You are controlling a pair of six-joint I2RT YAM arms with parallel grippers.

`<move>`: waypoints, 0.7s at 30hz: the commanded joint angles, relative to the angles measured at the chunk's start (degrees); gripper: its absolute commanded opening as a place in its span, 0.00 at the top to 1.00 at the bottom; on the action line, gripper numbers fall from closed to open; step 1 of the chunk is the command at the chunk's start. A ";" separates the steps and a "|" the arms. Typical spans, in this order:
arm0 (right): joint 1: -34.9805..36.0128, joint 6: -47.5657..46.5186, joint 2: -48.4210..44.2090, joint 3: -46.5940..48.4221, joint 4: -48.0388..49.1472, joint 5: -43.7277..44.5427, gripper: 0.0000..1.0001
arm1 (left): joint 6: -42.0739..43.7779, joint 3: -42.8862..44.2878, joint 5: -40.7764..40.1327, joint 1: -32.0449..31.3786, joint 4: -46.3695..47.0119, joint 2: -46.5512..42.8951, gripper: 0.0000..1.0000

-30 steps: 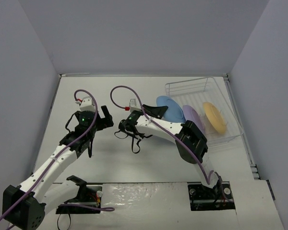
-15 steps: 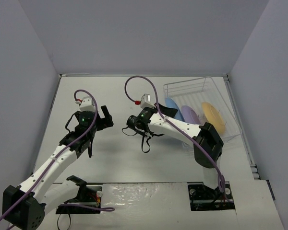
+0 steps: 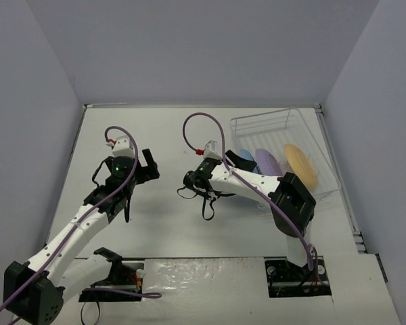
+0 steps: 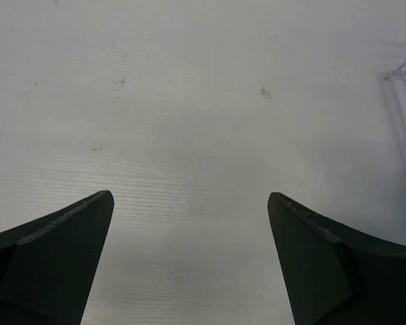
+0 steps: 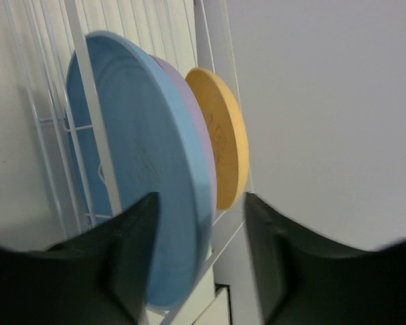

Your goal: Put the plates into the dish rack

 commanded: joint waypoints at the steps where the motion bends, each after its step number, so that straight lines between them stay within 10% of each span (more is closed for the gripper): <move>1: 0.54 3.36 -3.81 2.13 -1.35 0.37 0.30 | 0.81 2.54 -0.78 0.15 2.15 -0.29 0.03; 12: 4.43 -11.28 -10.78 7.95 12.97 -1.35 0.00 | 0.98 3.38 -0.18 0.23 1.97 -0.55 0.03; 17: 3.75 -30.35 -23.12 0.20 42.54 -22.42 0.00 | 1.35 5.17 -0.62 0.23 -0.15 -1.29 0.03; 21: -5.53 -27.70 -34.95 -9.22 57.20 -39.72 0.00 | 1.84 7.17 -2.03 0.37 -2.96 -2.61 0.03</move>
